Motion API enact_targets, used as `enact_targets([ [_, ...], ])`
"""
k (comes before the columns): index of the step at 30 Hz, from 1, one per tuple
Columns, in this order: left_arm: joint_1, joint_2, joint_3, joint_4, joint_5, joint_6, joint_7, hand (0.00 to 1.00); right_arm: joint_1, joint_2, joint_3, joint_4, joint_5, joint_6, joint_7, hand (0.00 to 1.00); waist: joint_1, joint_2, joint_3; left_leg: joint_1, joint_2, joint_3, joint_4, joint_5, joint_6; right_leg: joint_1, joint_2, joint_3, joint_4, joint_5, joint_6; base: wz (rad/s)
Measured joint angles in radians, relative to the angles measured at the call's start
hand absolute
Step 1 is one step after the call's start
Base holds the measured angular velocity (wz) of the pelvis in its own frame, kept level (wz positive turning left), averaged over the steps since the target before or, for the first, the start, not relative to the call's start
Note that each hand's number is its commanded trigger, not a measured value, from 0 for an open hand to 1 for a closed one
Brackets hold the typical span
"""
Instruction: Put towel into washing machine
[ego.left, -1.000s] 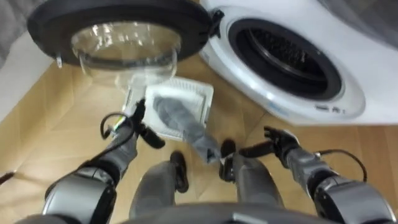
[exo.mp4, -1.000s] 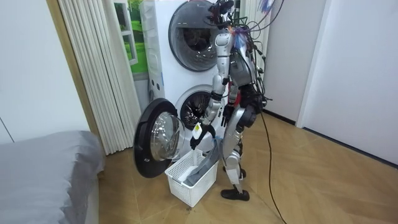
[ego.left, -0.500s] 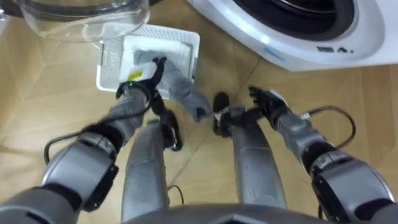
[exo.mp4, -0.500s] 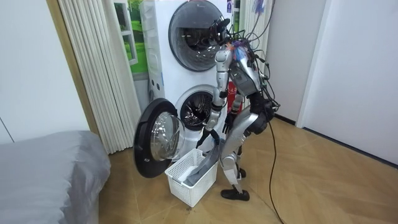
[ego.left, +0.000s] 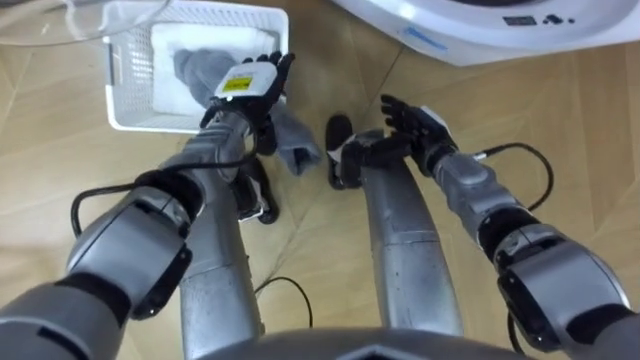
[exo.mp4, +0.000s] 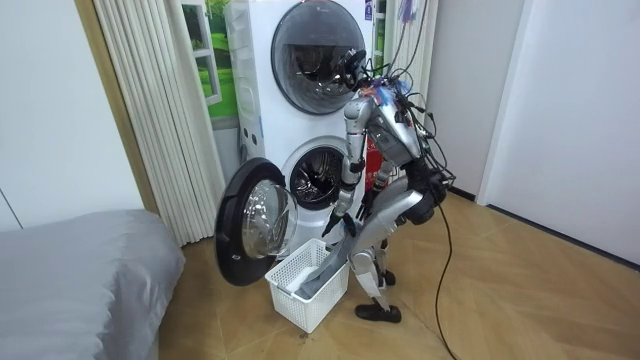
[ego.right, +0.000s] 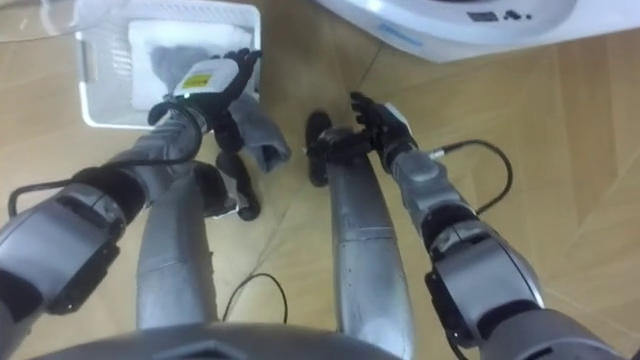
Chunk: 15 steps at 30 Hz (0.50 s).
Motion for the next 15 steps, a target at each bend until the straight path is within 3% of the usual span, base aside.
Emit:
enact_targets([
  [5,-0.007,0.023,-0.060,0.000,0.001,-0.002,0.000,0.00,-0.013,0.002,0.024,-0.020,0.012,-0.015,0.011,0.00,-0.023,0.000,0.0000,-0.053,0.009,-0.024,0.071,-0.027,-0.006,-0.041,0.004,-0.012,0.062,-0.030,-0.004,0.03],
  [10,-0.003,0.034,-0.102,-0.028,-0.003,-0.001,-0.035,0.00,-0.013,0.007,0.024,-0.034,0.030,-0.016,0.027,0.00,-0.051,-0.005,-0.0001,-0.062,0.009,-0.020,0.078,-0.031,-0.003,-0.055,-0.001,-0.011,0.074,-0.035,-0.005,0.00],
  [11,-0.003,0.033,-0.113,-0.028,-0.004,-0.001,-0.050,0.31,-0.015,0.008,0.027,-0.033,0.035,-0.016,0.038,0.00,-0.056,-0.009,-0.0002,-0.061,0.010,-0.019,0.077,-0.031,-0.003,-0.055,-0.001,-0.011,0.073,-0.036,-0.005,0.00],
  [12,-0.003,0.034,-0.122,-0.027,-0.004,-0.001,-0.057,0.54,-0.016,0.009,0.029,-0.031,0.039,-0.016,0.042,0.00,-0.059,-0.011,-0.0001,-0.061,0.010,-0.019,0.077,-0.031,-0.003,-0.055,-0.001,-0.011,0.073,-0.036,-0.006,-0.03],
  [13,-0.001,0.034,-0.132,-0.026,-0.005,-0.002,-0.072,1.00,-0.018,0.011,0.038,-0.030,0.047,-0.017,0.046,0.00,-0.062,-0.018,0.0000,-0.060,0.011,-0.018,0.077,-0.031,-0.003,-0.055,0.000,-0.011,0.073,-0.036,-0.007,0.00],
  [15,0.000,0.037,-0.148,-0.025,-0.011,-0.002,-0.099,1.00,-0.023,0.015,0.051,-0.025,0.059,-0.017,0.054,0.00,-0.069,-0.027,0.0002,-0.060,0.012,-0.019,0.076,-0.032,-0.003,-0.055,0.000,-0.014,0.073,-0.037,-0.008,0.00],
])
